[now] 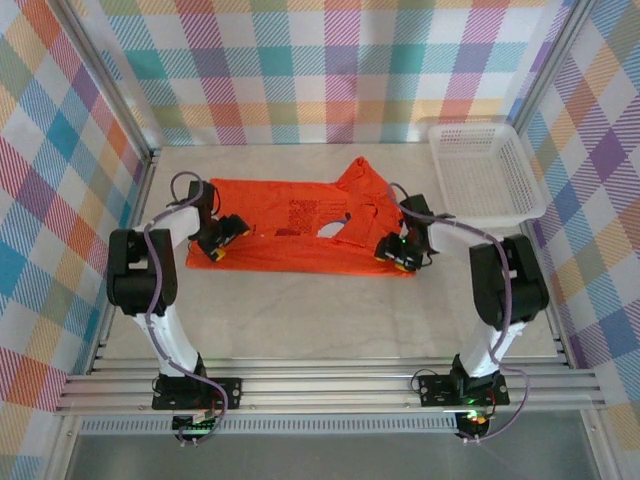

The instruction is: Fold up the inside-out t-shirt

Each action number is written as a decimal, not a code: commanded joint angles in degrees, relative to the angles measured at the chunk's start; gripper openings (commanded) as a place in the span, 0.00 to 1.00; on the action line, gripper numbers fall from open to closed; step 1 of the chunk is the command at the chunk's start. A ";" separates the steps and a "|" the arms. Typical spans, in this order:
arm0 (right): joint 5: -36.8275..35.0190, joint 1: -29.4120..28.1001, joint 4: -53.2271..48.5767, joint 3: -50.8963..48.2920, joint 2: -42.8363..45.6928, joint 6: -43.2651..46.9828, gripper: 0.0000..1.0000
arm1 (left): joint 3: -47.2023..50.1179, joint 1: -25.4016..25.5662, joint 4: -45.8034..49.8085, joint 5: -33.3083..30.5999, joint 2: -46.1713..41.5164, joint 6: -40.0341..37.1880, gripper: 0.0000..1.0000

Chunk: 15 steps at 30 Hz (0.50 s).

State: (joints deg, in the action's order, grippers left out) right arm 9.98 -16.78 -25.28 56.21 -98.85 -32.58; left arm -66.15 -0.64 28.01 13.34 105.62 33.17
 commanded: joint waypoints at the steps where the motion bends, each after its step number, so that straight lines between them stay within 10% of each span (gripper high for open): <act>1: -1.25 0.27 -3.70 -7.66 3.42 -0.97 0.57 | 9.67 0.30 5.62 -2.73 -2.37 0.67 0.83; 15: -3.83 -7.59 -10.20 -0.01 12.73 -3.14 0.48 | 4.15 3.52 16.37 -9.00 -17.14 -0.71 0.84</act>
State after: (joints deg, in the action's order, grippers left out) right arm 7.14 -21.91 -34.89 53.71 -84.25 -34.02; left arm -59.02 2.31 40.32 6.59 91.09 33.36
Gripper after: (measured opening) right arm 0.491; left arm 0.839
